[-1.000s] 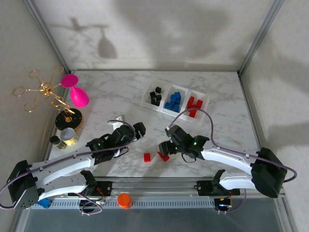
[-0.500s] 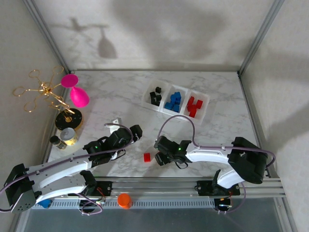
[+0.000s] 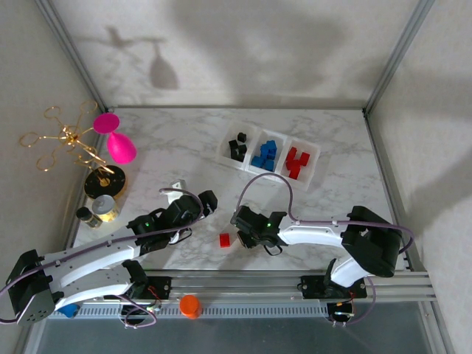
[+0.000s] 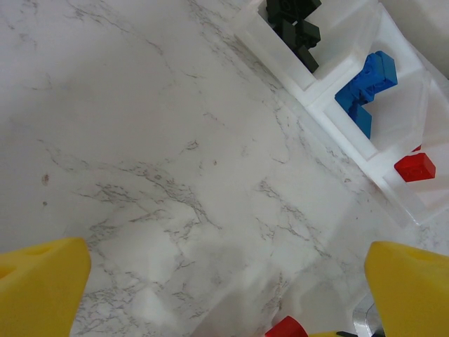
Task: Sort the legos into containers by color
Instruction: Pick up the lego from the bottom-center of the table, then place the lego in the container.
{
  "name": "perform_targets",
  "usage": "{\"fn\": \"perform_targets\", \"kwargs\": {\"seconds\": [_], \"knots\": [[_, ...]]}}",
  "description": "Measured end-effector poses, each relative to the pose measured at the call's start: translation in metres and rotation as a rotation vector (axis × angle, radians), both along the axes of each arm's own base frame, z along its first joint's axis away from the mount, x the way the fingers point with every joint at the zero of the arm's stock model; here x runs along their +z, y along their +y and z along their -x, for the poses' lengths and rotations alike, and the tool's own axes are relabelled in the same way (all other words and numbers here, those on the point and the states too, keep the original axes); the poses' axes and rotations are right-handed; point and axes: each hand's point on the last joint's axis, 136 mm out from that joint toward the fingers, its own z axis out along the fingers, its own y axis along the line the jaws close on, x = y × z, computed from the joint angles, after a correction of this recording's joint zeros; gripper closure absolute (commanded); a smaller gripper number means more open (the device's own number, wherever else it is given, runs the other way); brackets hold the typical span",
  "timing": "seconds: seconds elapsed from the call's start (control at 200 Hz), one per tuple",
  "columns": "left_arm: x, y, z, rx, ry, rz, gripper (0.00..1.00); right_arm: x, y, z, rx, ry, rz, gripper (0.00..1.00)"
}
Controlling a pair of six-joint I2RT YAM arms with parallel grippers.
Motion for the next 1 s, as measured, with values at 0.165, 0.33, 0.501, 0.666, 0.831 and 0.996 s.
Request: {"fn": "perform_targets", "kwargs": {"seconds": [0.165, 0.33, 0.501, 0.666, 0.831, 0.996], "knots": [[0.002, -0.001, -0.001, -0.003, -0.003, -0.001, 0.00, 0.013, -0.003, -0.008, -0.034, -0.002, -0.028, 0.69], [0.012, -0.009, -0.007, -0.011, -0.016, -0.001, 0.00, 0.052, -0.015, -0.046, -0.155, -0.050, -0.128, 0.68], [0.024, -0.020, -0.016, -0.025, -0.030, -0.009, 0.00, 0.093, -0.043, -0.102, -0.315, -0.138, -0.201, 0.68], [0.030, -0.033, -0.025, -0.044, -0.044, -0.019, 0.00, 0.114, -0.084, -0.151, -0.456, -0.205, -0.207, 0.68], [0.039, -0.048, -0.036, -0.066, -0.062, -0.025, 0.00, 0.128, -0.124, -0.203, -0.582, -0.269, -0.204, 0.68], [0.043, -0.061, -0.044, -0.089, -0.071, -0.025, 0.00, 0.113, -0.156, -0.243, -0.669, -0.277, -0.168, 0.67]]}}
